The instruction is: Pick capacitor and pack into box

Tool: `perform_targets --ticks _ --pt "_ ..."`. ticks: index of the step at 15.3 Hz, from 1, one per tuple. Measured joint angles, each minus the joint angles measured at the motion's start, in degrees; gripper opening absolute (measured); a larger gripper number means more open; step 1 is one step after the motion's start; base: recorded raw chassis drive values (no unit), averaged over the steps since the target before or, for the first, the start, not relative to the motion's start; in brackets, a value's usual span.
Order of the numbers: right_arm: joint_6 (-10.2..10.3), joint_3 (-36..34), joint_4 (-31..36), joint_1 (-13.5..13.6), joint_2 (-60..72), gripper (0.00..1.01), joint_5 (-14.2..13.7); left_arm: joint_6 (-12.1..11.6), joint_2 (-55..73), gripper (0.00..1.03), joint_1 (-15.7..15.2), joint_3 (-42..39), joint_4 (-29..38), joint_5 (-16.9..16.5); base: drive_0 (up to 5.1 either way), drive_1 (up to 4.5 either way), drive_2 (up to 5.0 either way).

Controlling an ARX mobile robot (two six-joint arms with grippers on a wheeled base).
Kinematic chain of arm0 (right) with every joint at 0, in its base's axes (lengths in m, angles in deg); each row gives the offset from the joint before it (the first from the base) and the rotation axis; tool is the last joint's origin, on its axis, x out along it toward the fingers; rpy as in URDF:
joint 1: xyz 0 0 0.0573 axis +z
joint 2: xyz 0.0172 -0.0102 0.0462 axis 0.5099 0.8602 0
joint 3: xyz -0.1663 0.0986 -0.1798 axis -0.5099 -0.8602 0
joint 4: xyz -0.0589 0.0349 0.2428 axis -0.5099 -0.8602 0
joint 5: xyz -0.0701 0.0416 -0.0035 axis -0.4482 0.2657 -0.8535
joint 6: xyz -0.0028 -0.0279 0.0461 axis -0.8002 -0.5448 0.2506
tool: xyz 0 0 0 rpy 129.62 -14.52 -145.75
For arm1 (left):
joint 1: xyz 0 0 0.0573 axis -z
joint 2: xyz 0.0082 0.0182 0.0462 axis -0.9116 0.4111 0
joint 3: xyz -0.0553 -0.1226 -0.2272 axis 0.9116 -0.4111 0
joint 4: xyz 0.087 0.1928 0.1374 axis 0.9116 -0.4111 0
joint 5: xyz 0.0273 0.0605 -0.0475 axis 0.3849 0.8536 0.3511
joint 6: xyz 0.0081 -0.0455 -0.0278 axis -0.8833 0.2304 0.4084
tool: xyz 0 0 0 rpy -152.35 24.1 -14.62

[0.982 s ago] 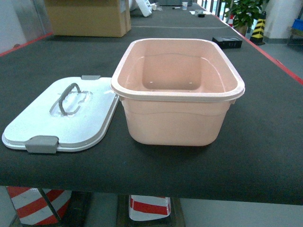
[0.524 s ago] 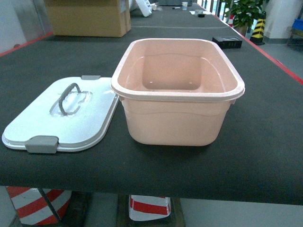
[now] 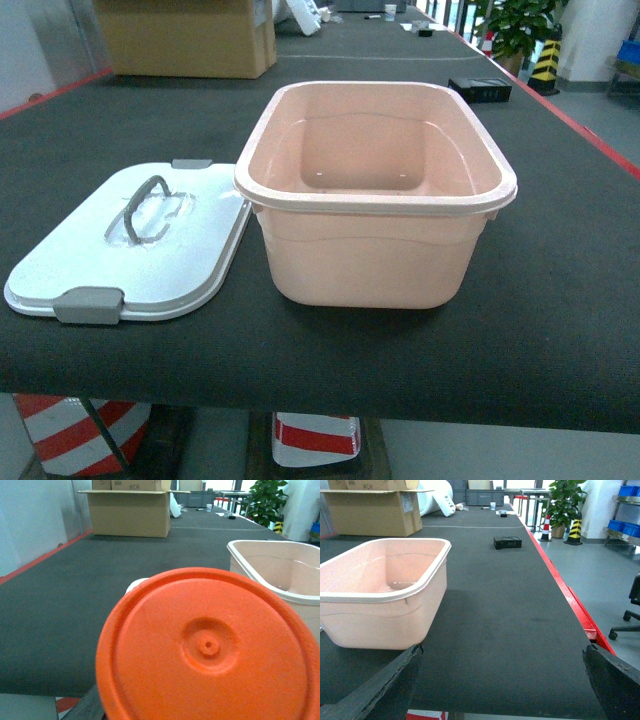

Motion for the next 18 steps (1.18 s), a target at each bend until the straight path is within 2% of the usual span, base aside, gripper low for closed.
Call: perform_targets --ticks 7,8,9,10,11,12,14,15,16,18 --pt "0.0 0.0 0.0 0.0 0.0 0.98 0.0 0.0 0.0 0.44 0.0 0.0 0.0 0.0 0.0 0.0 0.0" --pt "0.0 0.0 0.0 0.0 0.0 0.98 0.0 0.3 1.4 0.44 2.7 0.3 -1.2 6.8 0.0 0.0 0.0" --pt "0.0 0.0 0.0 0.0 0.0 0.98 0.0 1.9 8.9 0.44 8.3 1.0 3.7 17.7 0.0 0.0 0.0" --pt "0.0 0.0 0.0 0.0 0.0 0.98 0.0 2.8 17.8 0.44 11.5 2.3 11.6 23.9 0.0 0.0 0.0" --pt "0.0 0.0 0.0 0.0 0.0 0.98 0.0 2.8 26.3 0.44 12.7 4.5 20.5 25.4 0.0 0.0 0.0" --pt "0.0 0.0 0.0 0.0 0.0 0.98 0.0 2.0 37.4 0.44 13.5 8.7 31.9 24.3 0.0 0.0 0.0" --pt "0.0 0.0 0.0 0.0 0.0 0.98 0.0 -0.5 58.3 0.44 15.6 19.6 47.9 20.3 0.0 0.0 0.0" --pt "0.0 0.0 0.0 0.0 0.0 0.98 0.0 -1.6 68.7 0.44 17.5 26.2 50.4 19.0 0.0 0.0 0.0" --pt "0.0 0.0 0.0 0.0 0.0 0.98 0.0 -2.2 79.0 0.44 20.1 34.2 49.3 16.7 0.0 0.0 0.0" --pt "0.0 0.0 0.0 0.0 0.0 0.98 0.0 -1.9 94.8 0.44 24.7 50.8 42.8 9.9 0.0 0.0 0.0"
